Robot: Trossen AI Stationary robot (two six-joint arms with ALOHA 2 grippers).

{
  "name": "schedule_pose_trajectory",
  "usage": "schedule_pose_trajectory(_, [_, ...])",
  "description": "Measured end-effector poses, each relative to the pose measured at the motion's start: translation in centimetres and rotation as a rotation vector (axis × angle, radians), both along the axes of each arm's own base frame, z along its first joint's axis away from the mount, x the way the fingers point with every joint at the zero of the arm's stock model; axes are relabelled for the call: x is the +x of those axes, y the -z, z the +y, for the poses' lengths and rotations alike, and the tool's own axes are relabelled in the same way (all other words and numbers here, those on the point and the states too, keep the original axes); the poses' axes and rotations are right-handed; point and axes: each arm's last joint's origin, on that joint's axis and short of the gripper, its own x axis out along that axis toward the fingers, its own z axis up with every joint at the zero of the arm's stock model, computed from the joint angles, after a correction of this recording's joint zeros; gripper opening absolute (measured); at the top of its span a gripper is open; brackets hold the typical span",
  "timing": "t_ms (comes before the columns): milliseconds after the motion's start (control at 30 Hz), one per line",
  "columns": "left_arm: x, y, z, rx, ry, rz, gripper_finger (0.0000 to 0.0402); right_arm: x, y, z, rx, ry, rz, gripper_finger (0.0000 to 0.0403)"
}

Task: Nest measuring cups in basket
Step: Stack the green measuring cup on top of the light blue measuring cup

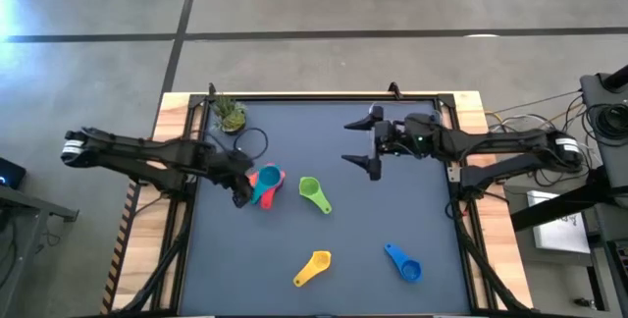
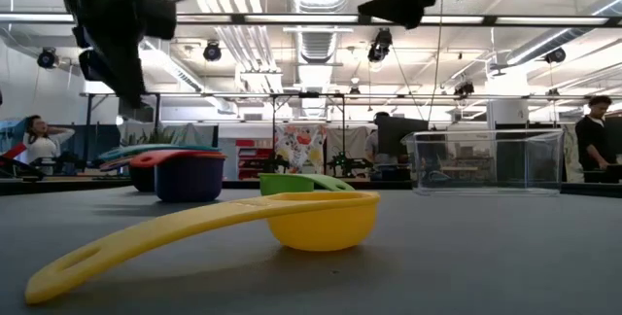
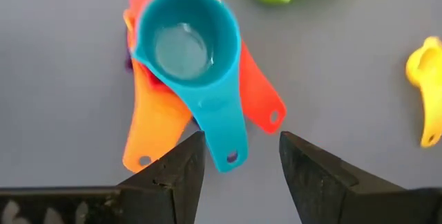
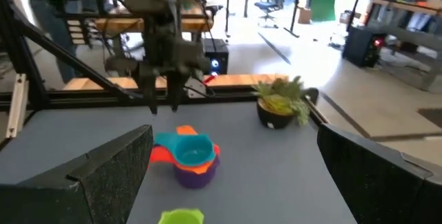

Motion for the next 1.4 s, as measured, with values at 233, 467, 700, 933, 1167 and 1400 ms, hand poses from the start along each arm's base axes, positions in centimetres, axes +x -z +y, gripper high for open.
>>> schedule_pose_trajectory(233, [-0.7, -2.6, -0.2, 0.184, 0.029, -0.282, 0.0169, -1.8, -0.3, 0.4, 0.066, 0.003, 0.073, 0.0398])
schedule_pose_trajectory(467, [1.2, -3.2, -0.7, 0.381, 0.094, -0.652, 0.0168, -1.8, 0.8, 1.3, 0.102, -0.027, 0.182, 0.0398])
schedule_pose_trajectory(700, [2.3, -0.5, -0.9, 0.454, 0.107, -0.847, 0.0168, 0.0, 3.4, 1.7, 0.099, -0.052, 0.315, 0.0398])
schedule_pose_trajectory(933, [2.9, 2.6, -0.9, 0.368, 0.061, -0.775, 0.0168, 2.4, 5.5, 1.3, -0.02, 0.012, 0.339, 0.0398])
schedule_pose_trajectory(1167, [5.5, 3.9, -1.3, 0.405, 0.137, -0.651, 0.0168, 3.4, 5.2, 1.2, -0.068, 0.014, 0.238, 0.0398])
schedule_pose_trajectory(1400, [9.5, 3.9, -2.0, 0.48, 0.354, -0.399, 0.0168, 2.5, 4.2, 1.3, -0.066, 0.016, 0.227, 0.0398])
